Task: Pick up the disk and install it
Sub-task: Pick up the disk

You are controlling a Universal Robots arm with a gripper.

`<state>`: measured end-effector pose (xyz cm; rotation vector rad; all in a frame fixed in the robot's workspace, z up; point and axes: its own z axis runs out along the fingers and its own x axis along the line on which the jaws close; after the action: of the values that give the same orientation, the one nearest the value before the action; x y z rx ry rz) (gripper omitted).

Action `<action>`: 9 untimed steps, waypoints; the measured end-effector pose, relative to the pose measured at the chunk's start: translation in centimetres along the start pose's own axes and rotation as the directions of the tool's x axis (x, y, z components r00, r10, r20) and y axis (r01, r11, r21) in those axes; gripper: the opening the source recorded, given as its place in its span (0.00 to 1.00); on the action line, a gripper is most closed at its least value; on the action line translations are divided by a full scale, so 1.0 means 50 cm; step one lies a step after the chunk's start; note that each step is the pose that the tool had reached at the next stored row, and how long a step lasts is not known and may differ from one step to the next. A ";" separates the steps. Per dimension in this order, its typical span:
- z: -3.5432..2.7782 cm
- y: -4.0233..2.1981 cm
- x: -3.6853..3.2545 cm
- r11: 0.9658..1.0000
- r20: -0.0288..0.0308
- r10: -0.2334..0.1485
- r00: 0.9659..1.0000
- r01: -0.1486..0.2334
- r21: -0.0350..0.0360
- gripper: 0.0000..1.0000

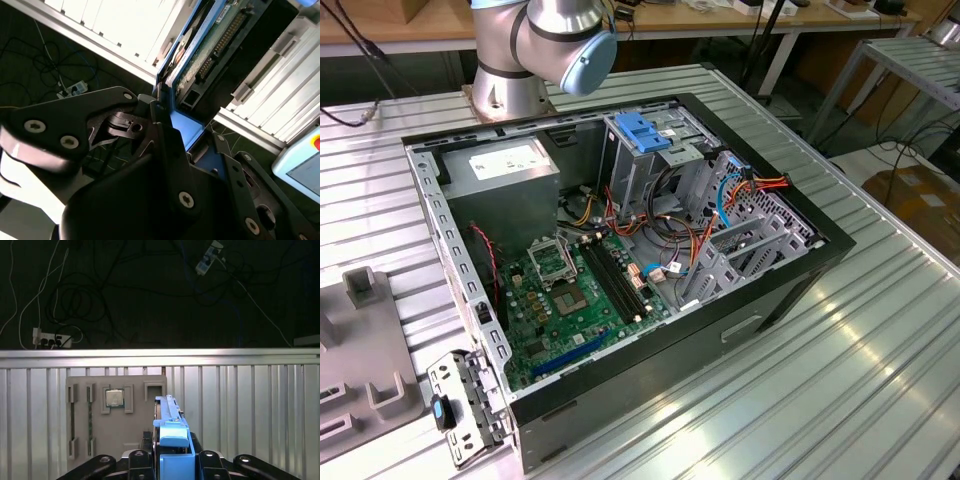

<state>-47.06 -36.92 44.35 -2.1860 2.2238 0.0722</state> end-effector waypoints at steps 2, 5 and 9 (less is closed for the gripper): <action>-0.003 0.000 0.000 1.000 0.000 0.000 1.000 0.000 0.000 0.37; -0.037 0.001 -0.002 1.000 0.000 0.000 1.000 0.000 0.000 0.37; -0.076 0.001 -0.004 1.000 0.000 0.000 1.000 0.000 0.000 0.37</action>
<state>-47.05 -36.92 48.16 -2.1860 2.2238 0.0723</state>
